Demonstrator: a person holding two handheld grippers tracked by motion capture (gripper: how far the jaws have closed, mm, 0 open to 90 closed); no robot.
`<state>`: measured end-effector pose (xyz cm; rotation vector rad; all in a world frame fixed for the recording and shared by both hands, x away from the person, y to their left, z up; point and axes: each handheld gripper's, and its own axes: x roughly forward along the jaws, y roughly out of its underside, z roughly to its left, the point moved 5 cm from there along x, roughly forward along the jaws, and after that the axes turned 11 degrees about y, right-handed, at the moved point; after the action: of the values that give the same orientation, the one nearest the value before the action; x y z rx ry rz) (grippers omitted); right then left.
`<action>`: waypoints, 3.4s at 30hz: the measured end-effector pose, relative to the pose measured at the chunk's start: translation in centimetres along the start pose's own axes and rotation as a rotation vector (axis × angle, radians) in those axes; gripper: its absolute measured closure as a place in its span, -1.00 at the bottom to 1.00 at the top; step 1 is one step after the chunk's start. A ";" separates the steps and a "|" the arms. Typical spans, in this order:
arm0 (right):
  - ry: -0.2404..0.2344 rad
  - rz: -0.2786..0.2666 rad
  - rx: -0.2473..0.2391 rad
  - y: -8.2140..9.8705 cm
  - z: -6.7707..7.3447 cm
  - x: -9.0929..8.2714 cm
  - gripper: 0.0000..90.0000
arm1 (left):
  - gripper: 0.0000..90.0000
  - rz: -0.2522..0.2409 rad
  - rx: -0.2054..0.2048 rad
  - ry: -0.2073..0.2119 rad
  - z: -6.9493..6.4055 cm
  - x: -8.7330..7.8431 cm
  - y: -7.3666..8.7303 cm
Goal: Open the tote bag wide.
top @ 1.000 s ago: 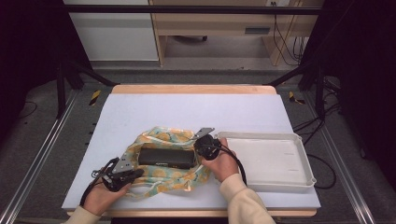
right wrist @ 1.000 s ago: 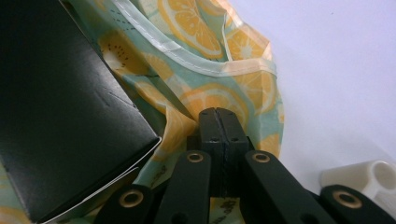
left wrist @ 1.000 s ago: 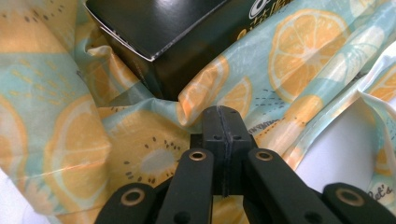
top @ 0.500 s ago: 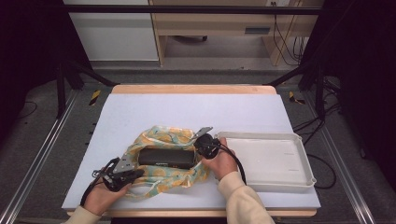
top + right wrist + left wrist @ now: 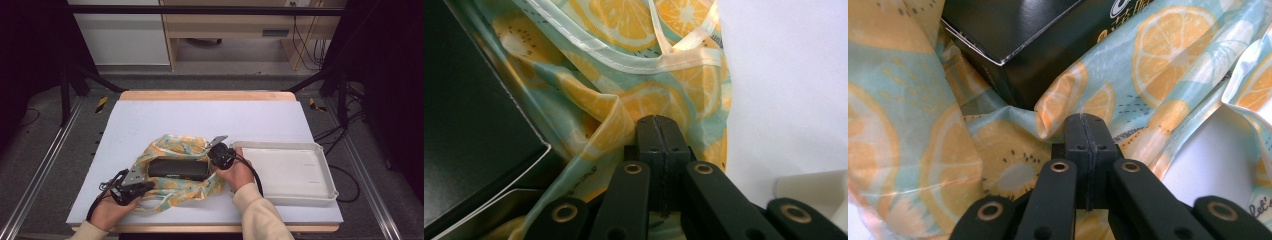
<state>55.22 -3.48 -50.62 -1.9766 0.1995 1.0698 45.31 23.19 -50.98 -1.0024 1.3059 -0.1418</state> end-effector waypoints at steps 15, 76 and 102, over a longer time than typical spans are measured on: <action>0.008 -0.039 0.007 -0.2 -0.3 -0.4 1.00 | 1.00 -0.013 -0.001 -0.004 0.0 -0.2 -0.2; -0.102 -0.168 -0.017 2.2 8.9 -5.5 1.00 | 1.00 -0.121 -0.057 -0.105 8.3 -0.2 -4.5; -0.095 -0.152 -0.041 3.2 8.6 -5.1 1.00 | 1.00 -0.024 -0.032 -0.176 9.2 1.2 -3.0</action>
<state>45.24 -0.29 -51.02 -1.9379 -0.0235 1.0737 54.75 25.55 -50.52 -1.0341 1.1392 -0.0500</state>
